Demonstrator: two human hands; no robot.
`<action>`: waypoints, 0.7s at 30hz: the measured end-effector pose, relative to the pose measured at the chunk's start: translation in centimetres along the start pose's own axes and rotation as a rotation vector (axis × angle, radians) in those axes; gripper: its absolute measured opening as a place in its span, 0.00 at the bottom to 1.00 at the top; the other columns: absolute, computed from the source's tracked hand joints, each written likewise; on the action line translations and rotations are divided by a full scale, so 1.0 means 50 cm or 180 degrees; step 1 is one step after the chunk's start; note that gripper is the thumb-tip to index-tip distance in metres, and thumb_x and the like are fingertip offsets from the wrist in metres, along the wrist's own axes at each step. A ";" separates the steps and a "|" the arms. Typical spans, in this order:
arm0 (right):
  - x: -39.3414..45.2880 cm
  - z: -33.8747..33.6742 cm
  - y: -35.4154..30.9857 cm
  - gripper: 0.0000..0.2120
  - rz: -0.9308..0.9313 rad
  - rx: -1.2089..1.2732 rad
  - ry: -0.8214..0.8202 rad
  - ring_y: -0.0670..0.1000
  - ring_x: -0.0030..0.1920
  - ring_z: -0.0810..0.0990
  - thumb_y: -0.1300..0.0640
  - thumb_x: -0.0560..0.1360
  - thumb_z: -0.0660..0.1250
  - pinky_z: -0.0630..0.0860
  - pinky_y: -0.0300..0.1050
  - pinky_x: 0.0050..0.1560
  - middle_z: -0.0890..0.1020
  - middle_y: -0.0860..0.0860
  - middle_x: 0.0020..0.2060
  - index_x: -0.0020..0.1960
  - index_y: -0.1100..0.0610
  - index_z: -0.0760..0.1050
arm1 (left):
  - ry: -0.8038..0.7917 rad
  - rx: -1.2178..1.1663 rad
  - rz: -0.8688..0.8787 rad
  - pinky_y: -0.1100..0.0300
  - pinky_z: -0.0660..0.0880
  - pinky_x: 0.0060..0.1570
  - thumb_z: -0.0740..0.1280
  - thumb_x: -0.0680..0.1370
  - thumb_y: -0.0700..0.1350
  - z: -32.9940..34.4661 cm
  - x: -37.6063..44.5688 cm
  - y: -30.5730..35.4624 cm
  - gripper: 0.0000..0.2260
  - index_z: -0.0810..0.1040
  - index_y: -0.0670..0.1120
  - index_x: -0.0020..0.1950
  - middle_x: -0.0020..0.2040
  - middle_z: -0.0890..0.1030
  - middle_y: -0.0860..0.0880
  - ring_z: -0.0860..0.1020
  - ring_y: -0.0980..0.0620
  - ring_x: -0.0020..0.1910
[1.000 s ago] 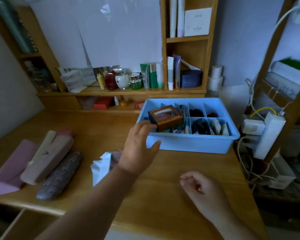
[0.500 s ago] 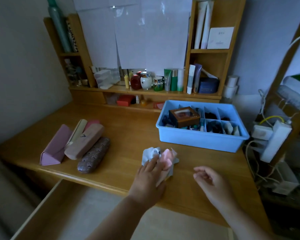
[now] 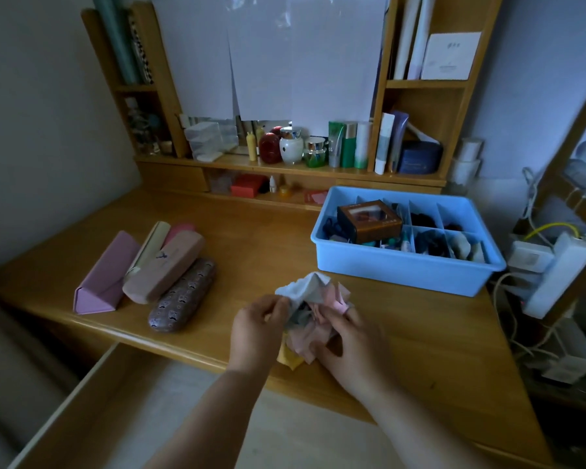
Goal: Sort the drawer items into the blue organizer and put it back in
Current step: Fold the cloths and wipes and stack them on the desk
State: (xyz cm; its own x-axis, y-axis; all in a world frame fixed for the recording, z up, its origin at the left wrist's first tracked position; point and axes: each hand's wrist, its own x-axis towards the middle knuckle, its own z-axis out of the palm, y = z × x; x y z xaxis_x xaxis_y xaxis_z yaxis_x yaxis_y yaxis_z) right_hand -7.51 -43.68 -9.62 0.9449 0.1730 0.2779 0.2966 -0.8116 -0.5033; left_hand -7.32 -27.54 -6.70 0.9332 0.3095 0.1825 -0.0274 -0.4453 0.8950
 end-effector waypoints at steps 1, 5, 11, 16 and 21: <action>0.012 0.008 -0.004 0.26 0.0014 -0.0043 -0.0096 0.52 0.63 0.70 0.40 0.70 0.66 0.68 0.47 0.61 0.72 0.46 0.64 0.68 0.39 0.67 | 0.0060 -0.0190 0.0035 0.69 0.68 0.28 0.66 0.77 0.44 -0.008 0.008 0.008 0.09 0.81 0.50 0.38 0.30 0.80 0.53 0.74 0.61 0.29; 0.057 0.008 -0.029 0.26 -0.0033 0.0315 -0.0553 0.51 0.65 0.69 0.44 0.71 0.68 0.69 0.46 0.63 0.71 0.47 0.66 0.68 0.40 0.67 | 0.0095 -0.0479 0.0345 0.73 0.65 0.26 0.64 0.78 0.40 -0.041 0.032 0.057 0.15 0.73 0.52 0.32 0.24 0.75 0.60 0.70 0.64 0.25; 0.026 -0.083 -0.041 0.23 0.0418 0.1997 0.0316 0.37 0.51 0.75 0.48 0.69 0.73 0.74 0.34 0.46 0.73 0.28 0.50 0.56 0.30 0.68 | -0.0476 -0.0303 0.0474 0.66 0.65 0.28 0.64 0.79 0.46 -0.058 0.015 0.134 0.13 0.77 0.47 0.35 0.27 0.72 0.56 0.68 0.61 0.27; -0.035 -0.165 -0.027 0.22 -0.0674 0.1045 0.1200 0.41 0.50 0.75 0.65 0.69 0.73 0.74 0.32 0.49 0.74 0.43 0.55 0.60 0.49 0.78 | -0.1024 -0.0356 0.0245 0.62 0.67 0.28 0.63 0.79 0.48 -0.022 -0.042 0.177 0.16 0.76 0.40 0.35 0.29 0.73 0.46 0.71 0.52 0.27; -0.060 -0.234 -0.015 0.16 0.0408 0.1843 0.0718 0.39 0.36 0.79 0.66 0.75 0.63 0.71 0.32 0.37 0.80 0.41 0.33 0.39 0.47 0.80 | -0.1196 -0.0152 0.0270 0.65 0.67 0.33 0.62 0.79 0.51 0.014 -0.088 0.196 0.13 0.75 0.48 0.37 0.31 0.72 0.56 0.70 0.66 0.31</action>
State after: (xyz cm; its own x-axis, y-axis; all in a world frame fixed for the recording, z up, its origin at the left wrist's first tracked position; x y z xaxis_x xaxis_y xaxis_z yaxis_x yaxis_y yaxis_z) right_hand -12.17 -50.10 -0.50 0.9442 -0.0786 0.3200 0.2696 -0.3738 -0.8874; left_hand -11.47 -33.86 0.99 0.9929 -0.0602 0.1029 -0.1186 -0.4138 0.9026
